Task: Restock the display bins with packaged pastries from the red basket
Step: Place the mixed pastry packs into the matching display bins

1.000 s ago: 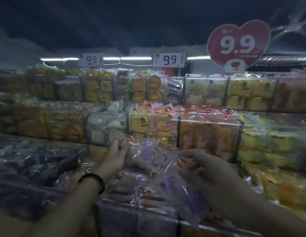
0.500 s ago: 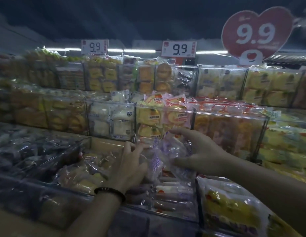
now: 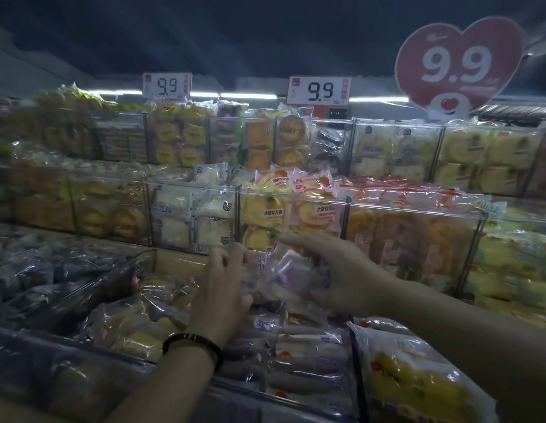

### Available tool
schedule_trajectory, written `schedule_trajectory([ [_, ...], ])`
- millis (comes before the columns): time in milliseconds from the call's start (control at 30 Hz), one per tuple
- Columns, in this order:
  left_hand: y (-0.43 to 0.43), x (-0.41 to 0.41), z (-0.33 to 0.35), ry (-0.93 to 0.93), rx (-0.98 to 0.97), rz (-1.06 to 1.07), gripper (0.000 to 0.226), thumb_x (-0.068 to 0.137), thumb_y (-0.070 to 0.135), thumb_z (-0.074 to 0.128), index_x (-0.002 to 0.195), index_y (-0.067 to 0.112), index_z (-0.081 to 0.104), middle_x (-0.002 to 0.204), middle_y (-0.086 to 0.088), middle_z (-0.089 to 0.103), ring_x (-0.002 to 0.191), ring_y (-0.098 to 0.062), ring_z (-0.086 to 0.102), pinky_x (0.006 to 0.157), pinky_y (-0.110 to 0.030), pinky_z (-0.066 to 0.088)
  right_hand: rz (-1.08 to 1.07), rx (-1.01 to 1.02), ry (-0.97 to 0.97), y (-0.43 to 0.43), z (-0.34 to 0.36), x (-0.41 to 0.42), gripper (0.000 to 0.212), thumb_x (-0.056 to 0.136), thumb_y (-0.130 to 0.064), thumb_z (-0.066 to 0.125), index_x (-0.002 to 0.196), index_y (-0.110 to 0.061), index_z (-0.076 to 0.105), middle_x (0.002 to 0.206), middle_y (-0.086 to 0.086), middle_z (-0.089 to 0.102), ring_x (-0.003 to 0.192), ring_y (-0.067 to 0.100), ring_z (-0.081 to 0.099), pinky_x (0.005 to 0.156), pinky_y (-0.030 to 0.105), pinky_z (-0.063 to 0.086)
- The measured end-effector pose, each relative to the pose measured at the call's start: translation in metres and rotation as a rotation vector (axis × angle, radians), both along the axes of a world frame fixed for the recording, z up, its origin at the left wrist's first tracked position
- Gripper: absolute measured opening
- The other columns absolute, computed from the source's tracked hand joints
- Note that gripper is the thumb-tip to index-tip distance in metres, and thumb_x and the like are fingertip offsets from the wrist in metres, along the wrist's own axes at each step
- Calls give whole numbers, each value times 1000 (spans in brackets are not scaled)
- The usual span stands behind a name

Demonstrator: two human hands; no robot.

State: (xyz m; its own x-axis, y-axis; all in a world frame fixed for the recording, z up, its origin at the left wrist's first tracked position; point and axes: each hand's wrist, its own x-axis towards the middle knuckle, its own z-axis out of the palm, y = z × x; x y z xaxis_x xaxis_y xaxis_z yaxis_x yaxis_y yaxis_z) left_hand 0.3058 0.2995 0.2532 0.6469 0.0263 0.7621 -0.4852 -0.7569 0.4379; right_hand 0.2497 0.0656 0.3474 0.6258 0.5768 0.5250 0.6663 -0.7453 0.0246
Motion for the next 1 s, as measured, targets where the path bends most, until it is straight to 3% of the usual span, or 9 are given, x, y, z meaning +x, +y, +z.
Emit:
schedule_trajectory([
  [67, -1, -2, -1, 26, 77, 27, 56, 77, 2, 79, 93, 37, 39, 96, 15, 38, 78, 0, 46, 56, -20, 41, -107, -277, -29, 0, -6, 3, 72, 91, -42, 59, 156, -51, 29, 130, -14, 49, 118, 10, 50, 102, 33, 48],
  [133, -2, -3, -4, 31, 136, 29, 54, 80, -3, 74, 95, 39, 43, 96, 15, 41, 81, -2, 48, 58, -23, 46, -200, -444, -60, -1, -14, 5, 63, 98, -46, 53, 154, -58, 26, 127, -10, 47, 119, 13, 47, 108, 40, 43],
  [200, -3, -2, -5, 29, 147, 15, 61, 80, -11, 68, 107, 41, 49, 102, 15, 40, 88, -7, 50, 64, -26, 54, -233, -432, -79, -1, -14, 4, 62, 101, -43, 60, 151, -63, 28, 130, -9, 44, 118, 12, 44, 107, 42, 43],
  [300, -5, -3, -1, 16, 114, 53, 81, 77, -18, 63, 128, 42, 46, 114, 7, 34, 98, -12, 46, 66, -18, 44, -310, -444, -140, 1, -9, 1, 73, 96, -33, 70, 147, -67, 31, 139, -5, 37, 128, 16, 37, 106, 41, 42],
  [400, -5, -7, 0, 56, 201, 32, 98, 76, -15, 67, 142, 52, 37, 129, 2, 33, 111, -16, 46, 71, -20, 48, -387, -369, -49, 7, -15, -1, 72, 93, -34, 73, 146, -64, 35, 144, -1, 36, 129, 21, 37, 99, 43, 51],
  [533, -7, -14, 2, 123, 205, -9, 69, 91, 13, 64, 139, 56, 41, 138, 5, 31, 118, -12, 41, 89, -23, 50, -400, -220, 215, 13, -20, -8, 65, 92, -39, 69, 147, -60, 40, 150, 2, 33, 141, 32, 32, 109, 53, 44],
  [633, -6, -16, 1, 126, 176, -49, 39, 96, 36, 62, 127, 55, 48, 124, 9, 35, 111, -11, 45, 81, -23, 46, -430, -137, 175, 20, -23, -11, 60, 93, -41, 72, 144, -58, 45, 143, 1, 37, 131, 28, 45, 102, 47, 51],
  [733, -4, -14, -2, 125, 157, -47, 24, 95, 42, 61, 117, 50, 53, 119, 10, 36, 109, -12, 48, 78, -23, 41, -493, -61, 51, 33, -30, -12, 59, 93, -36, 73, 142, -53, 47, 140, 3, 42, 128, 28, 50, 98, 47, 56],
  [1000, -4, -18, 1, 79, 150, -109, 29, 96, 43, 64, 122, 49, 54, 122, 8, 35, 110, -10, 46, 89, -25, 46, -464, 19, 27, 33, -25, -22, 72, 90, -32, 77, 149, -46, 38, 143, 2, 47, 120, 23, 57, 92, 44, 60],
])
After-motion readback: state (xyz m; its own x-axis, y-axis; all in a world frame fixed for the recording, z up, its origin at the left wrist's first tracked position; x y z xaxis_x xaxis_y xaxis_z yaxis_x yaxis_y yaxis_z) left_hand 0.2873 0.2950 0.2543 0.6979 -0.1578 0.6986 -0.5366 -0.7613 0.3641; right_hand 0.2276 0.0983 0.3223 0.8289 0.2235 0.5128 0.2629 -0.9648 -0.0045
